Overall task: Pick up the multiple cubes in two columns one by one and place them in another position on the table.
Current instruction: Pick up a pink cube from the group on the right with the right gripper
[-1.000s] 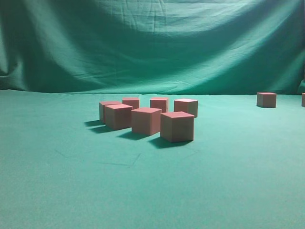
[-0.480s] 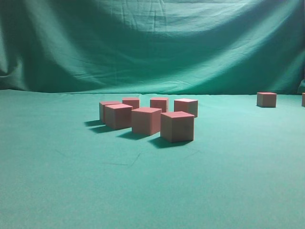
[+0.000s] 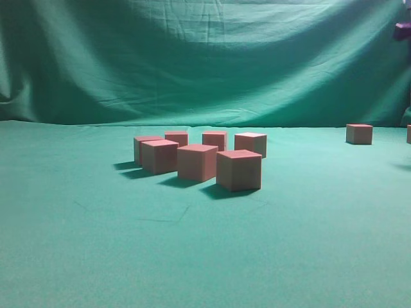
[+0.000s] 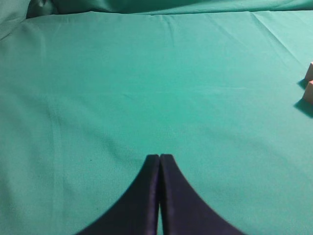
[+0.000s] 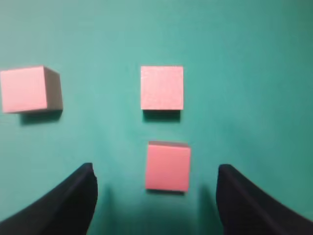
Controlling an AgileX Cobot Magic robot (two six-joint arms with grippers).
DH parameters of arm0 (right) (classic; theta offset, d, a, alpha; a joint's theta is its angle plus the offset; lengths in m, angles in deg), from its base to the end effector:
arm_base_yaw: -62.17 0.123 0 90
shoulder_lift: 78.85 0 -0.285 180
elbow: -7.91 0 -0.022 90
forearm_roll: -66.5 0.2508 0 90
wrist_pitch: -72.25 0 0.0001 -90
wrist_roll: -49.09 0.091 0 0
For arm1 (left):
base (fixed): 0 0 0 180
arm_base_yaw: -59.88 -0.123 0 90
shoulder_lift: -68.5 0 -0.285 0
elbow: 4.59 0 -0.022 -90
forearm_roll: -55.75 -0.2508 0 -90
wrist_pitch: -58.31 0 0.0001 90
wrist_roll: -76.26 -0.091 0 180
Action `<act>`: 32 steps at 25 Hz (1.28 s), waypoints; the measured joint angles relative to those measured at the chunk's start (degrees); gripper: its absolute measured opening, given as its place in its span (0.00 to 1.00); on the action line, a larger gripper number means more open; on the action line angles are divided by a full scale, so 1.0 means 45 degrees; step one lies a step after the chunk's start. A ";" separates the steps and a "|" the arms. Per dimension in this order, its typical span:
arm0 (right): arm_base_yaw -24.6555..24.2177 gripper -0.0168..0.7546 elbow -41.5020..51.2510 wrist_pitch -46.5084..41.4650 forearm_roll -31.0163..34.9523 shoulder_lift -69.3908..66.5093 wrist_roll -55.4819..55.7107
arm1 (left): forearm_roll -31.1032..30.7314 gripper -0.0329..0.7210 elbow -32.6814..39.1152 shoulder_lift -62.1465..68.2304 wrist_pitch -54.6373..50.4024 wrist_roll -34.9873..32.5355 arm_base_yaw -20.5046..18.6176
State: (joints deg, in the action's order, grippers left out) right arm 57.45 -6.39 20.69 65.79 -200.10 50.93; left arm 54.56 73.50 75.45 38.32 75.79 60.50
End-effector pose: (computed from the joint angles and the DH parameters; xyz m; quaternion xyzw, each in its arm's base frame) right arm 0.4259 -0.0361 0.2299 0.0533 0.9810 -0.0102 0.1862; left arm 0.0529 0.0001 0.1774 0.0131 0.7934 0.0080 0.6085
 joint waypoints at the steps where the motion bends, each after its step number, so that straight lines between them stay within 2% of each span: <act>1: 0.0000 0.68 -0.0209 0.0029 0.0000 -0.0283 -0.0058 | 0.0000 0.04 0.0000 0.0000 0.0000 0.0000 0.0000; 10: 0.0000 0.68 -0.0664 0.0165 -0.0589 -0.2117 -0.0206 | 0.0000 0.04 0.0000 0.0000 0.0000 0.0000 0.0000; 19: 0.0000 0.68 -0.0664 0.0640 -0.0612 -0.2397 -0.0210 | 0.0000 0.04 0.0000 0.0000 0.0000 0.0000 0.0000; 24: 0.0000 0.37 -0.0684 0.0676 -0.0587 -0.2536 -0.0210 | 0.0000 0.04 0.0000 0.0000 0.0000 0.0000 0.0000; 32: 0.0000 0.36 -0.0713 -0.0438 -0.0072 -0.2184 -0.0232 | 0.0000 0.04 0.0000 0.0000 0.0000 0.0000 0.0000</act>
State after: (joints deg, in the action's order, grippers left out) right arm 57.45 -9.60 18.71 65.46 -209.93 49.89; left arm 54.56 73.50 75.45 38.32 75.79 60.50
